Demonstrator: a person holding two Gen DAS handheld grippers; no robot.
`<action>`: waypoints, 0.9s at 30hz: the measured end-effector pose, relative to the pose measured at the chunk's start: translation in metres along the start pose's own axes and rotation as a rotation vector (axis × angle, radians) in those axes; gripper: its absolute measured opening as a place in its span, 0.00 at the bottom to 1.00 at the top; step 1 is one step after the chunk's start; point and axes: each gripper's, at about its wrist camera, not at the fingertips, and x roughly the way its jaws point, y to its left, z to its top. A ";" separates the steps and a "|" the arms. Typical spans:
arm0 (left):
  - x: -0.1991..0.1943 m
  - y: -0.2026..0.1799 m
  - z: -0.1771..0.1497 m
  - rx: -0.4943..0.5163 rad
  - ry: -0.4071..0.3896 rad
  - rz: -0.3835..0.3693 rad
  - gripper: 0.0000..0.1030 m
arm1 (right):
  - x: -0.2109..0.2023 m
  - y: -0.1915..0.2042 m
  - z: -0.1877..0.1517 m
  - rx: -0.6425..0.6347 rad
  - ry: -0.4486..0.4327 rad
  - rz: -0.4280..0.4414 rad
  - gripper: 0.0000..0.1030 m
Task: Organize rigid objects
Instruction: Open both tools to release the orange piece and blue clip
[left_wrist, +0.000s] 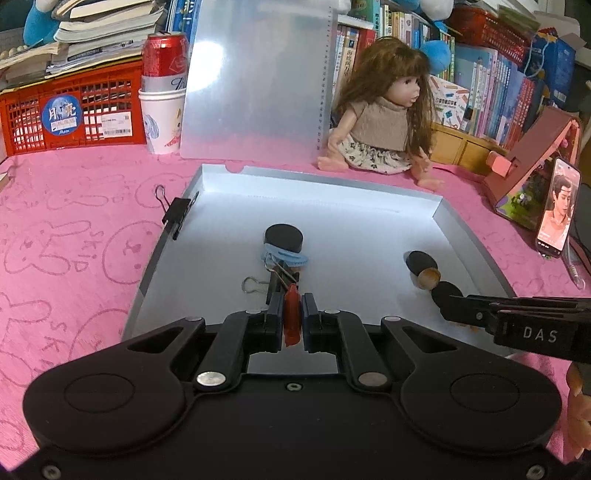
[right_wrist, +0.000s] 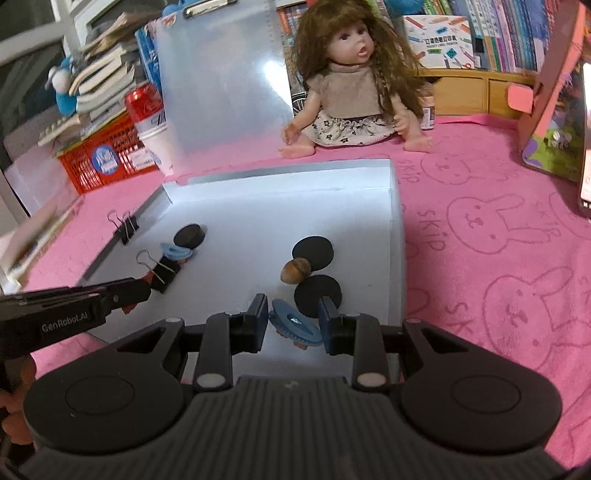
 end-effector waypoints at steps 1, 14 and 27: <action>0.001 0.000 0.000 -0.001 0.001 0.002 0.09 | 0.001 0.001 0.000 -0.004 0.002 -0.006 0.33; 0.013 -0.003 -0.001 -0.002 0.014 0.015 0.10 | 0.008 0.004 0.003 -0.016 -0.011 -0.033 0.34; 0.001 0.000 0.001 -0.016 -0.007 0.011 0.35 | 0.004 0.007 0.005 -0.019 -0.027 -0.013 0.59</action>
